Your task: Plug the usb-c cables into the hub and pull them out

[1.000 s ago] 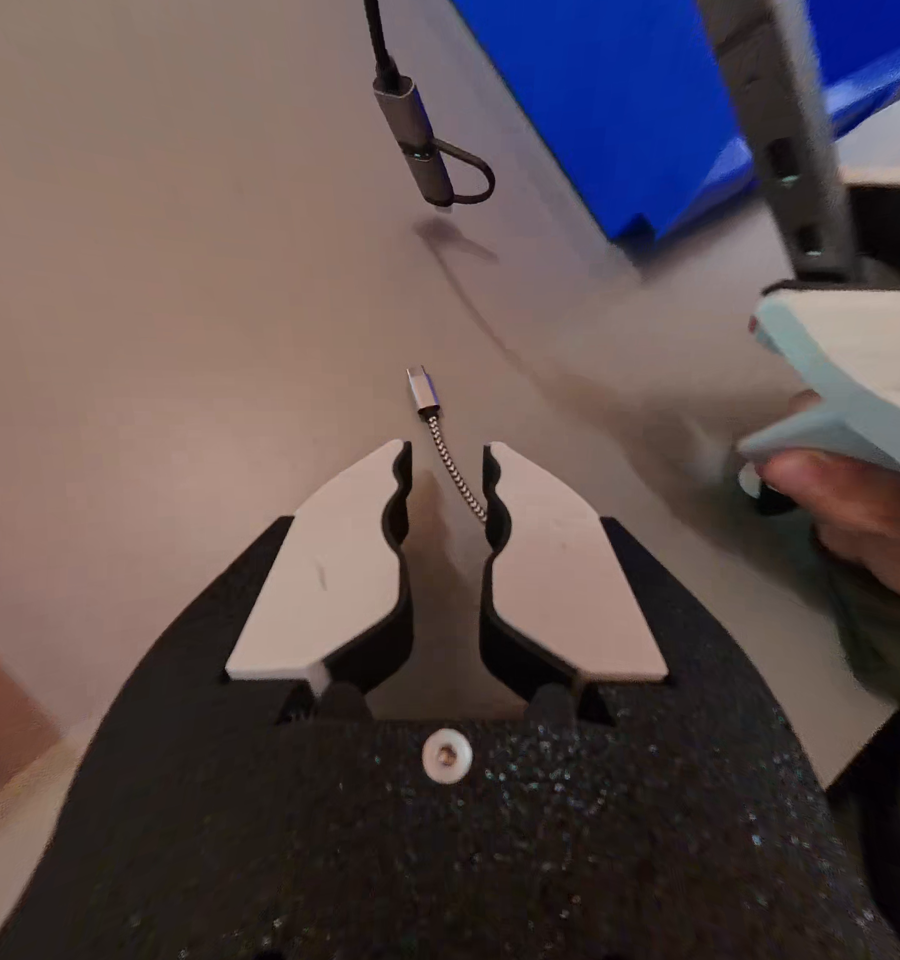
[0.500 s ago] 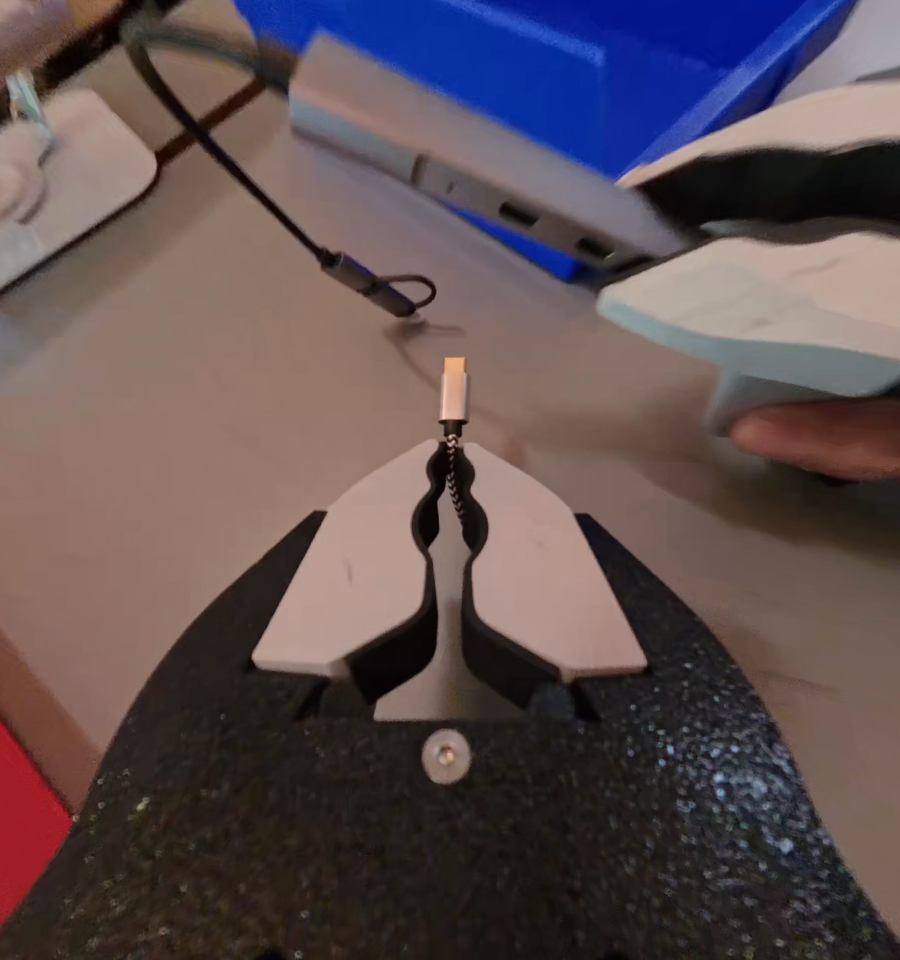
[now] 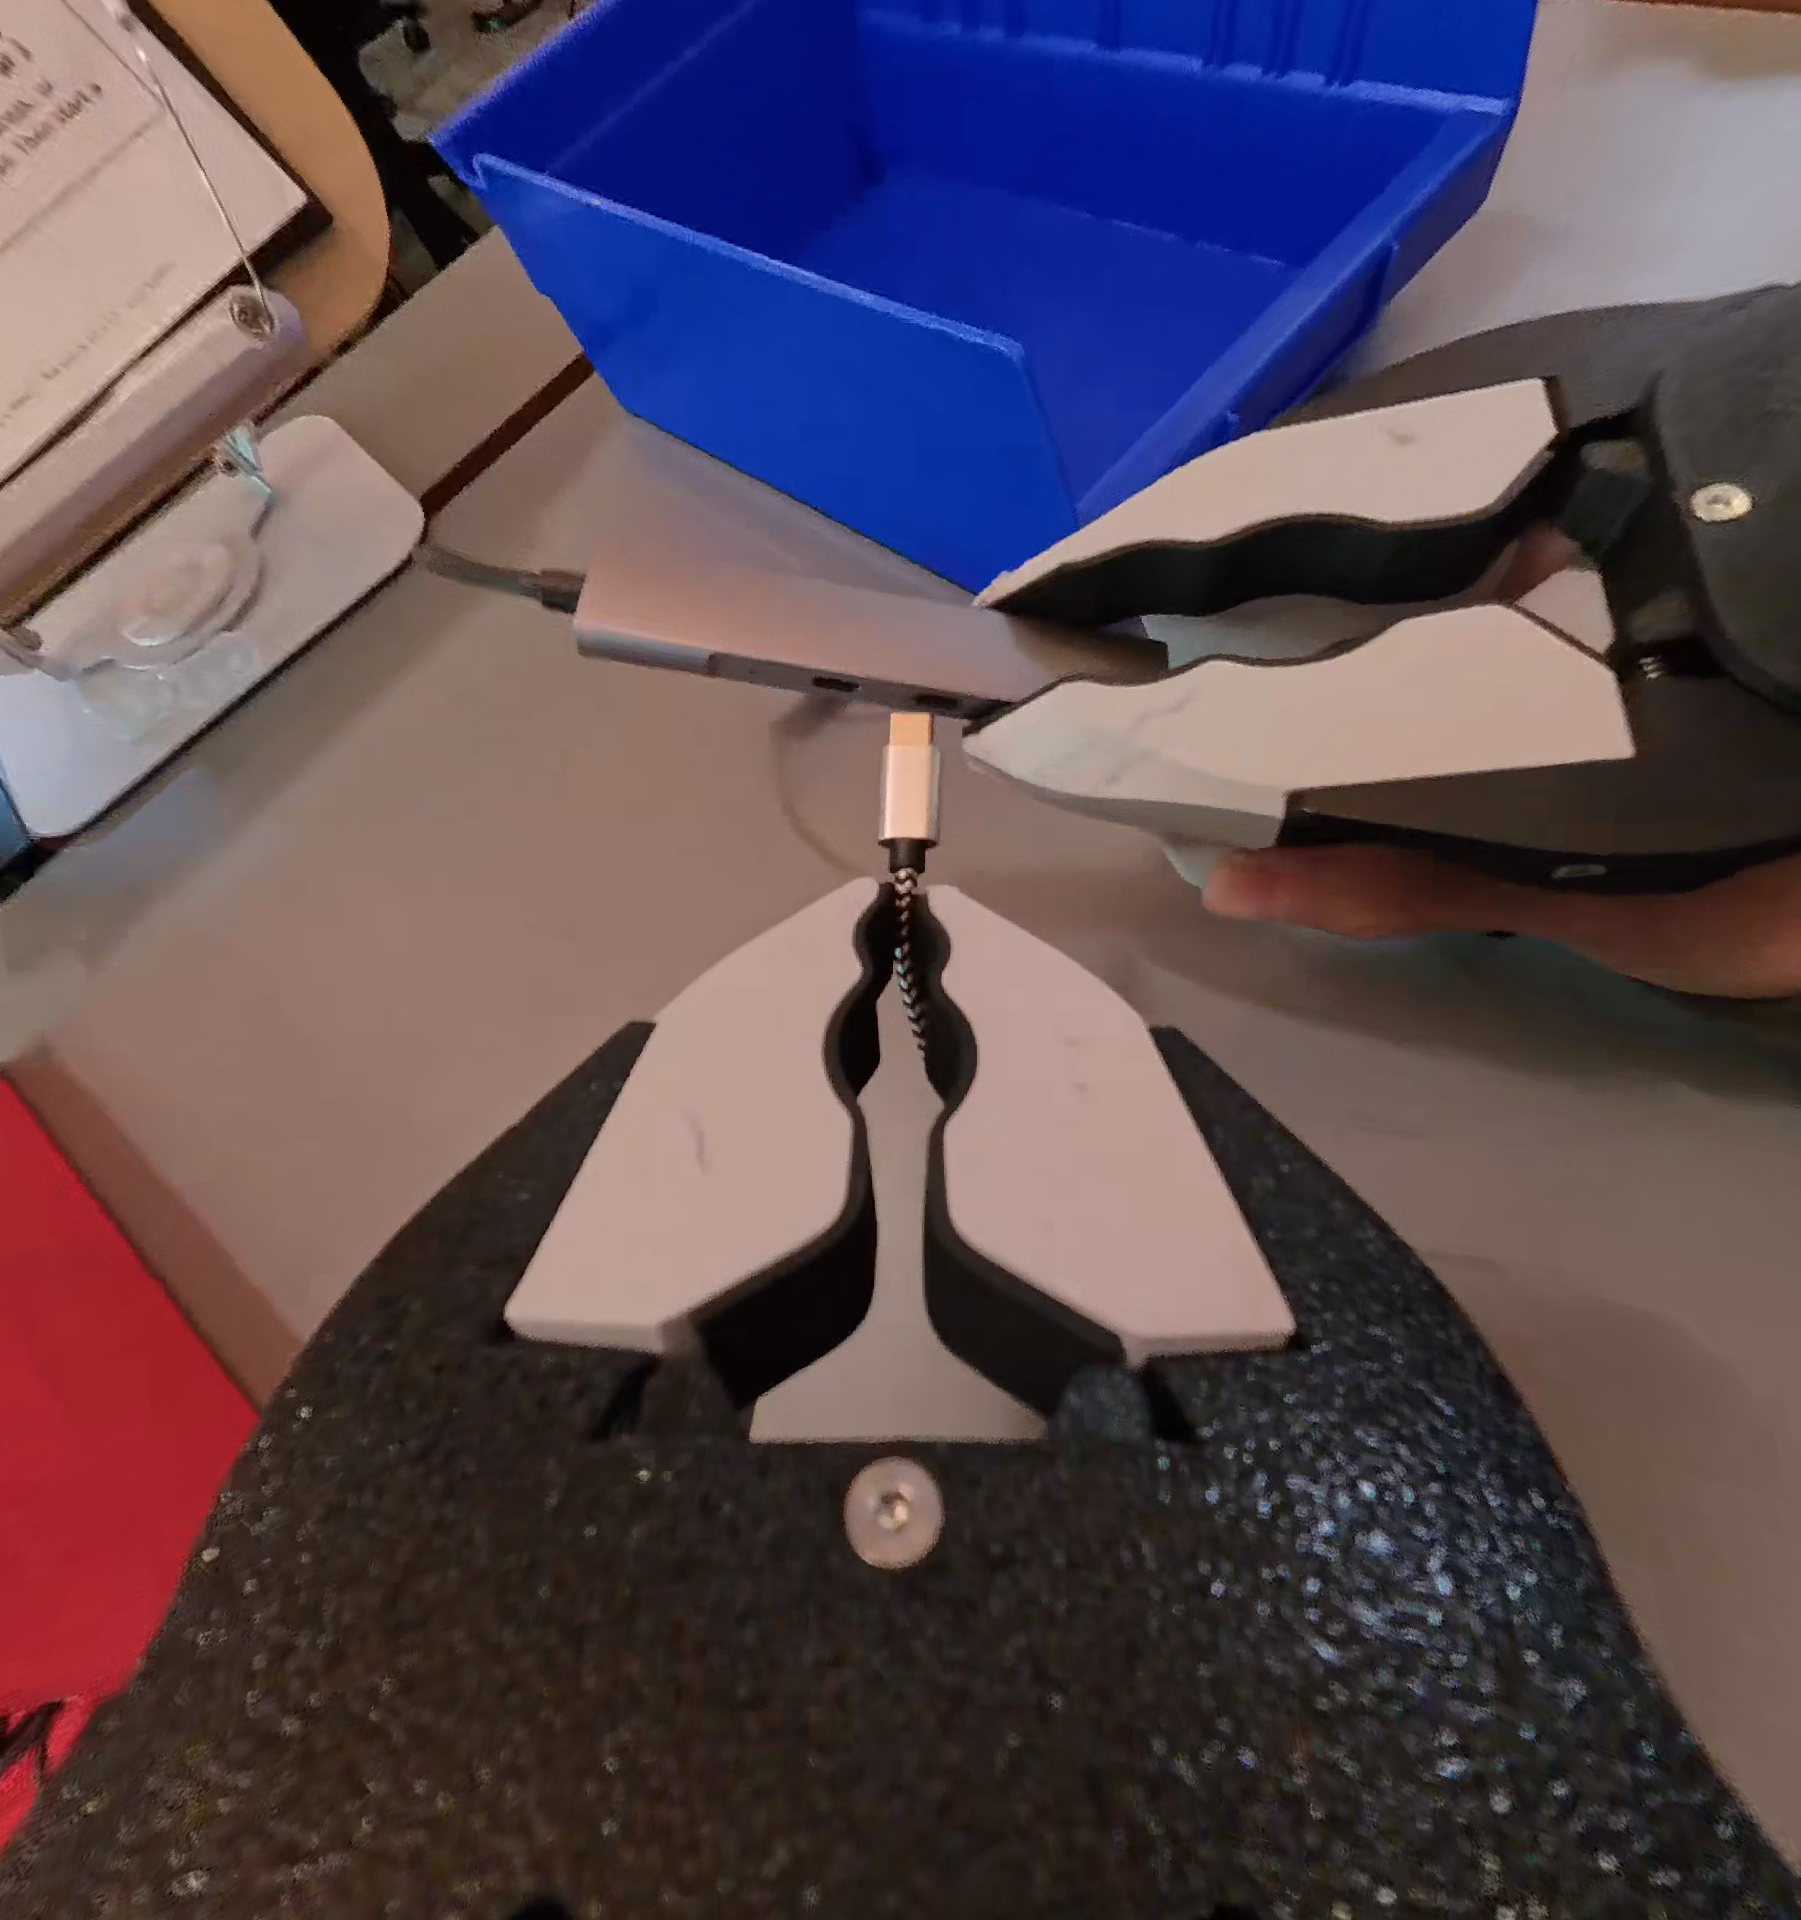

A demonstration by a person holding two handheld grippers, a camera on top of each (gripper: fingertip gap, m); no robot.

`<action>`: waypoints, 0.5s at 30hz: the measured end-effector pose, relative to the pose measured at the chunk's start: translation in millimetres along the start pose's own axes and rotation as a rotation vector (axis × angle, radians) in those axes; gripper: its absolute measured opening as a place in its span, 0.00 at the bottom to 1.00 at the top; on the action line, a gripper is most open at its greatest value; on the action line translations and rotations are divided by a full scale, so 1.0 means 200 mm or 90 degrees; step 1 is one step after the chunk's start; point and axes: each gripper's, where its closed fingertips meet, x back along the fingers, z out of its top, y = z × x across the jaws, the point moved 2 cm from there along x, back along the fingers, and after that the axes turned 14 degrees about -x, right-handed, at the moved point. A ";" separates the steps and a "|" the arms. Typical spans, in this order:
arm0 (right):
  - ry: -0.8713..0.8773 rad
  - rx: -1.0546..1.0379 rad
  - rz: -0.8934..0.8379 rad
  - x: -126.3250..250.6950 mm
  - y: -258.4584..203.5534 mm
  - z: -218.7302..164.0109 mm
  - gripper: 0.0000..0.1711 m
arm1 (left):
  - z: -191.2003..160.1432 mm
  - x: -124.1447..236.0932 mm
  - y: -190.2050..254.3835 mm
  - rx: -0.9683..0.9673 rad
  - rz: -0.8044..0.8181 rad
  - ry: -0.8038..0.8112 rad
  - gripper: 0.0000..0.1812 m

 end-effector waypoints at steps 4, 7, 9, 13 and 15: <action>-0.008 0.008 0.003 -0.01 -0.01 -0.01 0.14 | 0.00 0.00 0.00 -0.056 0.021 -0.019 0.01; -0.007 0.007 0.003 0.00 -0.01 -0.01 0.14 | 0.00 -0.01 0.01 -0.061 0.022 -0.026 0.01; -0.011 0.010 0.006 -0.01 -0.01 -0.01 0.14 | 0.00 -0.01 0.01 -0.066 0.029 -0.029 0.01; -0.015 0.022 0.008 -0.01 -0.02 -0.02 0.14 | -0.01 0.00 0.00 -0.090 0.039 -0.055 0.01; -0.019 0.032 0.011 -0.01 -0.03 -0.02 0.14 | 0.00 0.01 0.00 -0.093 0.049 -0.049 0.01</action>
